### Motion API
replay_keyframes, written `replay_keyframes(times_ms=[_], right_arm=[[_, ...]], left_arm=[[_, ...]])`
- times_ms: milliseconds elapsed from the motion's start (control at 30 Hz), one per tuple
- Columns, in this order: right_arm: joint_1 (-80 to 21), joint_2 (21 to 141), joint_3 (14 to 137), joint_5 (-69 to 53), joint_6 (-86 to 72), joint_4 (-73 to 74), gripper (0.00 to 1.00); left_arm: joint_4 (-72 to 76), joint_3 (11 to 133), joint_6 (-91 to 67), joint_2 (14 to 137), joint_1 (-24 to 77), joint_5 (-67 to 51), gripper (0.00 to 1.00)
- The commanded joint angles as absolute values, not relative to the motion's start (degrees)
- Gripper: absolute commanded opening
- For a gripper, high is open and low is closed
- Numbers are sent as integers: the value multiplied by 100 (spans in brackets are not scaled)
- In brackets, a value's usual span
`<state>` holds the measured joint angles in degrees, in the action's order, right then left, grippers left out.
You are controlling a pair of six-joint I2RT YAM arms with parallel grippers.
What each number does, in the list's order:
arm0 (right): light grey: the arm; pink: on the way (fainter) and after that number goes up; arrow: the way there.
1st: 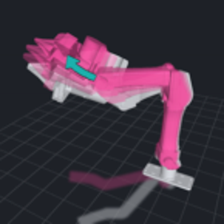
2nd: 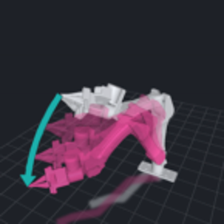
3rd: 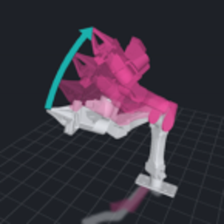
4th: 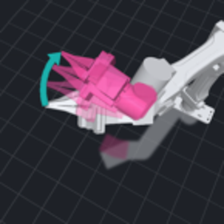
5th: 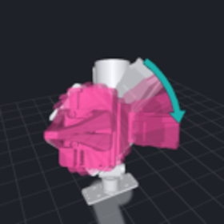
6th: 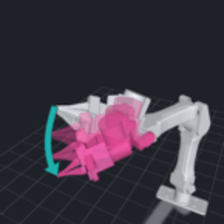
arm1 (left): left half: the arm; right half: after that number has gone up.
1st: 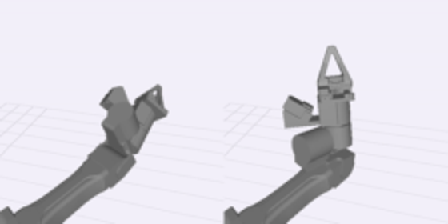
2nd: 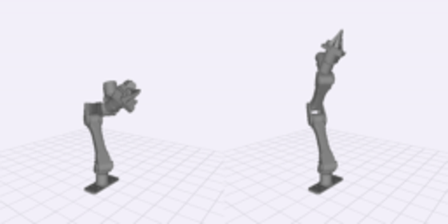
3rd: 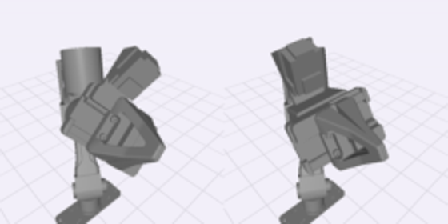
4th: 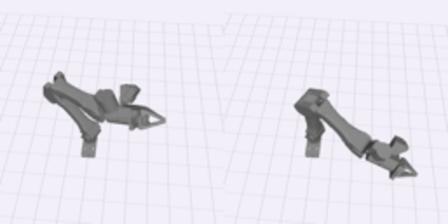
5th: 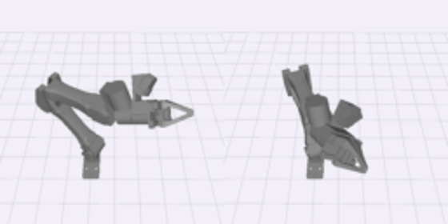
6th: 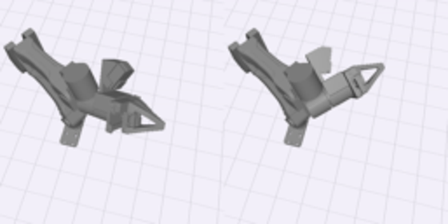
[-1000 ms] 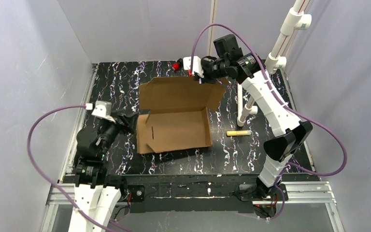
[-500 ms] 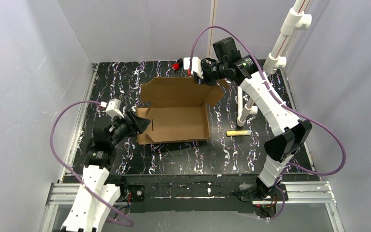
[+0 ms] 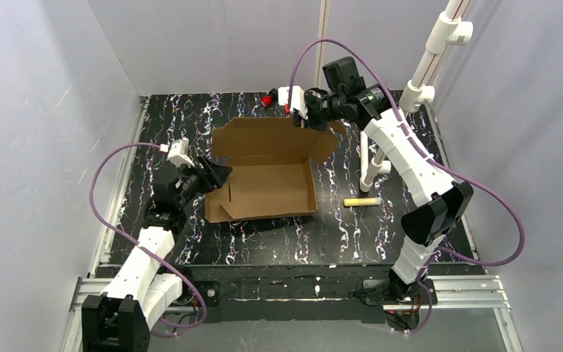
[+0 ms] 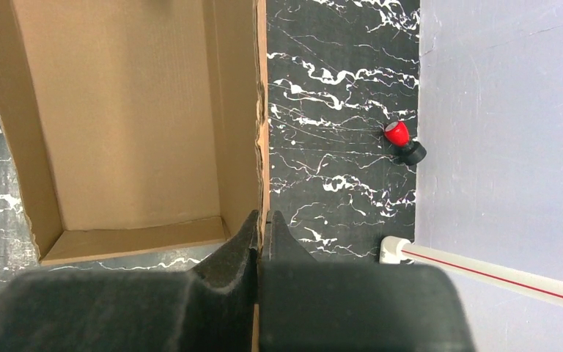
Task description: Fold the paper box
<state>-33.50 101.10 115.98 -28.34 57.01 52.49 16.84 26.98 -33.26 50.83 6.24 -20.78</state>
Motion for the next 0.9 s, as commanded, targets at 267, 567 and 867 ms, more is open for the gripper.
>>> replay_keyframes(times_ms=[267,567,867], right_arm=[[-3340,10002,11619,-3111,5532,5041,1],[-3338,10018,11551,-3211,5490,5024,1],[-3340,9926,11301,-3347,5462,4949,1]], left_arm=[[2505,2575,-3529,5667,633,-1756,41],[2924,2555,-4107,6570,785,-2239,27],[3391,2838,-4460,7413,835,-1974,28]])
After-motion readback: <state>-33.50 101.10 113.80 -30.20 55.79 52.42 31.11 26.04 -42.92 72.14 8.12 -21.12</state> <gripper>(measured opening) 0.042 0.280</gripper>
